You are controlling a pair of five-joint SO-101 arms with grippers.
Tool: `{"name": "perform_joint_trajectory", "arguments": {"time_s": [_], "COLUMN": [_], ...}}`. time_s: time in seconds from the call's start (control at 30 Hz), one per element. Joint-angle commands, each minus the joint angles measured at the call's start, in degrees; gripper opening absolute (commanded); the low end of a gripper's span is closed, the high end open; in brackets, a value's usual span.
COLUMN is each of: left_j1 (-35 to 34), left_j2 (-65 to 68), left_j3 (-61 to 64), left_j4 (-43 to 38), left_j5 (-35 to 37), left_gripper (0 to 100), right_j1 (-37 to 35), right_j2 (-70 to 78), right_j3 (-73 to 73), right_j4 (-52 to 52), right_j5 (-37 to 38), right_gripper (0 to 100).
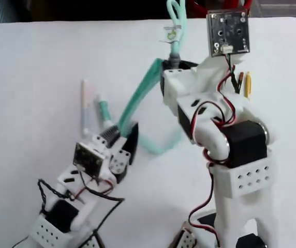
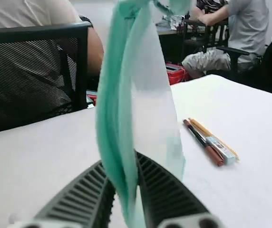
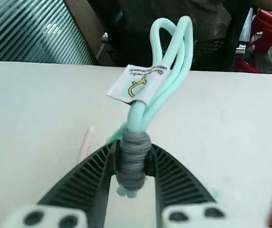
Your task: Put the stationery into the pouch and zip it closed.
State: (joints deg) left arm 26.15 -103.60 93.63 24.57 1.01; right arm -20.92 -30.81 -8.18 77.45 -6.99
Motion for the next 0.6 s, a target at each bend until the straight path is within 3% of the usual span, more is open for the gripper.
{"name": "perform_joint_trajectory", "arguments": {"time_s": [0.0,0.2,0.4,0.57], "left_j1": [-6.7,-4.9,1.8,7.1], "left_j2": [-0.7,-0.7,-0.7,-0.7], "left_j3": [-4.6,-12.9,-10.4,-9.4], "left_j4": [-1.9,12.0,12.7,12.2], "left_j5": [-0.4,-0.6,-0.4,-0.6], "left_gripper": [2,2,3,6], "right_j1": [2.1,5.6,6.0,5.5], "right_j2": [-0.9,-0.7,-1.1,-1.0], "right_j3": [1.0,5.2,13.2,10.7], "right_j4": [-0.3,-0.6,-7.2,-8.0], "right_j5": [0.1,3.3,3.7,3.6], "right_gripper": [1.8,1.8,1.8,1.8]}}
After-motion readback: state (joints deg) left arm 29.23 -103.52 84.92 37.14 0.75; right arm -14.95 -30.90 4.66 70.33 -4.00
